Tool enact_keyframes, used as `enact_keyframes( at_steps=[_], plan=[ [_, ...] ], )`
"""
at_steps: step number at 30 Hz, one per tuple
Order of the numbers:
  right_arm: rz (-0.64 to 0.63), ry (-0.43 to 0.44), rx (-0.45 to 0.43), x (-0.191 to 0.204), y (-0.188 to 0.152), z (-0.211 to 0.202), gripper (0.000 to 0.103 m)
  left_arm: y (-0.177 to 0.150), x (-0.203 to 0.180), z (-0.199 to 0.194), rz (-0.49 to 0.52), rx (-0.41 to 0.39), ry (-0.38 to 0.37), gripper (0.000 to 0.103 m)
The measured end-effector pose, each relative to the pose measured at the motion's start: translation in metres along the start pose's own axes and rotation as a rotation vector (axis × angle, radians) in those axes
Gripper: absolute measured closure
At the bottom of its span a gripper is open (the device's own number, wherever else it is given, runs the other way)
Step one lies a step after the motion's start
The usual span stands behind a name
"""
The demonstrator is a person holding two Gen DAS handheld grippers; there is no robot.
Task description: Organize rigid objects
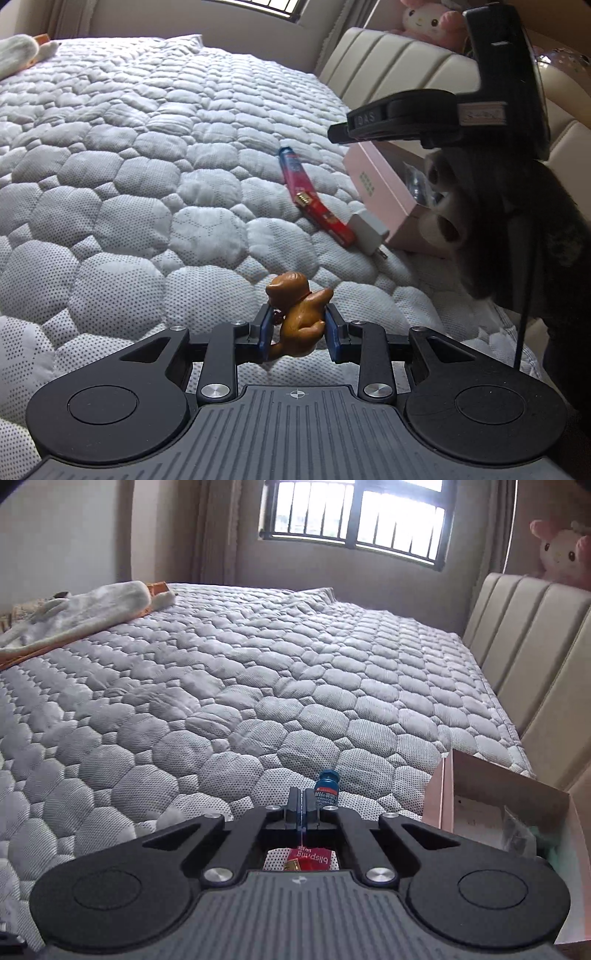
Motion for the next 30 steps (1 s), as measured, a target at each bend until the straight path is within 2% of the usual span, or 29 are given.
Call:
enact_keyframes(
  at_steps=[3, 5, 10, 13, 14, 20, 23, 30],
  plan=[
    [-0.019, 0.007, 0.015, -0.004, -0.009, -0.015, 0.102, -0.004, -0.007, -0.003, 0.008, -0.001, -0.005, 0.071],
    [-0.006, 0.013, 0.025, -0.013, -0.015, -0.017, 0.097, -0.007, -0.010, -0.004, 0.011, 0.001, -0.006, 0.071],
    [0.126, 0.041, 0.078, -0.037, -0.027, -0.002, 0.086, -0.009, -0.007, -0.005, 0.005, 0.004, -0.004, 0.071],
    [0.190, 0.068, 0.116, -0.040, -0.030, 0.019, 0.062, -0.007, -0.002, -0.002, -0.003, 0.000, 0.002, 0.071],
    [0.192, 0.059, 0.120, -0.040, -0.029, 0.026, 0.058, -0.006, -0.001, -0.001, -0.003, -0.001, 0.003, 0.071],
    [0.145, -0.035, 0.182, -0.030, -0.029, 0.085, 0.058, -0.001, 0.003, 0.002, 0.040, -0.019, 0.037, 0.071],
    [0.157, -0.039, 0.217, -0.028, -0.032, 0.110, 0.057, -0.002, 0.006, 0.006, 0.029, -0.010, 0.024, 0.071],
    [0.130, -0.050, 0.235, -0.020, -0.033, 0.118, 0.058, -0.004, 0.010, 0.011, 0.014, 0.001, 0.013, 0.071]
  ],
)
Point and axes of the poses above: each gripper's, at about its wrist camera, not at the fingertips, and z roughly the way its jaws point, x to its left, y to its top, the point moved 10 cm from there along z, roughly the way its jaws point, and after that the axes turned 5 degrees about -z, right-handed, at the moved point
